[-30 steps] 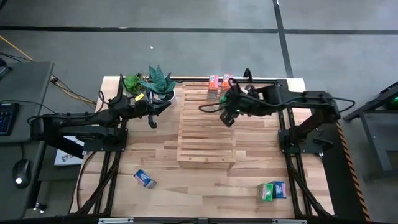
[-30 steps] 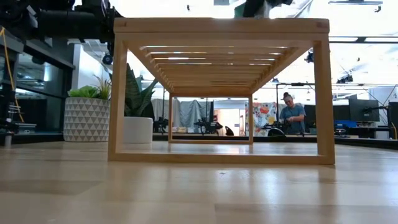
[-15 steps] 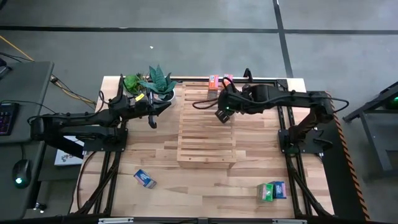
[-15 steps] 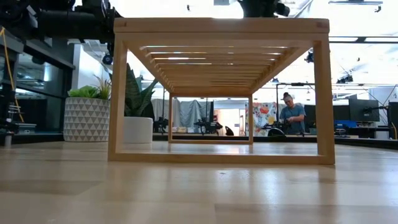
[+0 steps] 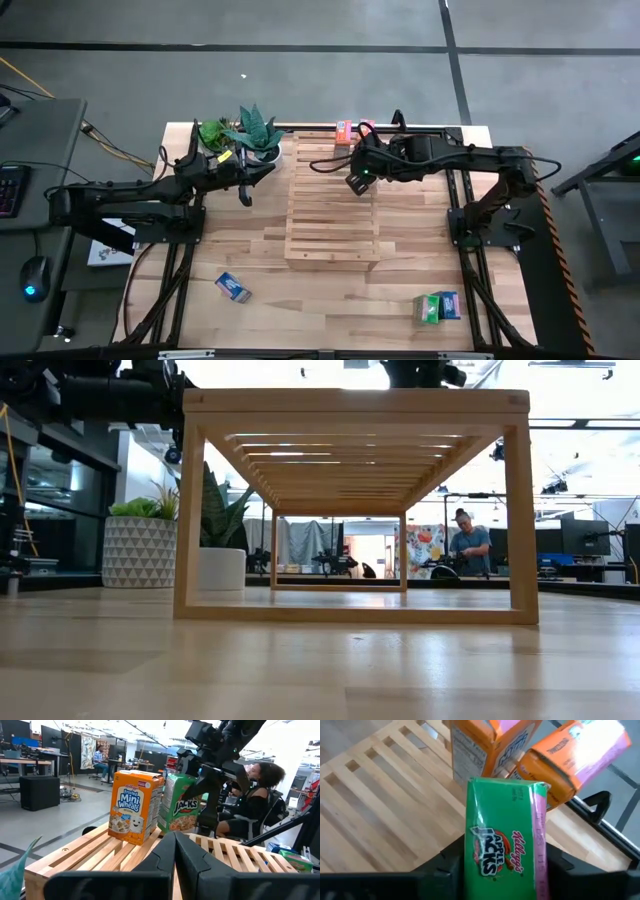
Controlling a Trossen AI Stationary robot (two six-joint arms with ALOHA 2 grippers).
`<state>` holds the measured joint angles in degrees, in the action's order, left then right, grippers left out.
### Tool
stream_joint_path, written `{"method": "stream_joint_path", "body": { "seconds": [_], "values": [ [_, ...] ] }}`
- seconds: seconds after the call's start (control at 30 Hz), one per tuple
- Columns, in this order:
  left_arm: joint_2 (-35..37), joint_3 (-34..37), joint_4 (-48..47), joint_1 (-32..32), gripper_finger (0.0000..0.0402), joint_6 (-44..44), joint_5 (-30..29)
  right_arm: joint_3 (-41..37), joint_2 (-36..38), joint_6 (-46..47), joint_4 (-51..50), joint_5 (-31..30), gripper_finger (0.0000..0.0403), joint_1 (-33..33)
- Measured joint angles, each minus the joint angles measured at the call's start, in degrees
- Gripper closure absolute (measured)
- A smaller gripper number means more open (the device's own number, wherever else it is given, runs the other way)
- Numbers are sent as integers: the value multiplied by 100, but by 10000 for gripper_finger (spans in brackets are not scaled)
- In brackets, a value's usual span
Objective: Stack cereal on shelf
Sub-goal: Put the top green cereal box on the shelf
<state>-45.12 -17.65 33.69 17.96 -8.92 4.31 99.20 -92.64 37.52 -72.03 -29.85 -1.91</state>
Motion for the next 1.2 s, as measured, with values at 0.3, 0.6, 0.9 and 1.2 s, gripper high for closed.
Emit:
{"method": "stream_joint_path", "body": {
  "seconds": [0.3, 0.6, 0.9, 1.2],
  "values": [
    [0, 0, 0, 0, 401, 3, -1, -2, 0, -46, 0, -12, 174, 0],
    [2, 0, 0, 0, 401, 3, -1, 502, 61, -735, -90, -166, 171, 1],
    [2, 0, -94, 0, 401, 1, -1, 1221, 116, -1158, -662, -440, 171, 17],
    [2, 0, -137, -2, 401, -58, 1, 559, 721, -635, -1552, -906, 192, 80]
  ]
}}
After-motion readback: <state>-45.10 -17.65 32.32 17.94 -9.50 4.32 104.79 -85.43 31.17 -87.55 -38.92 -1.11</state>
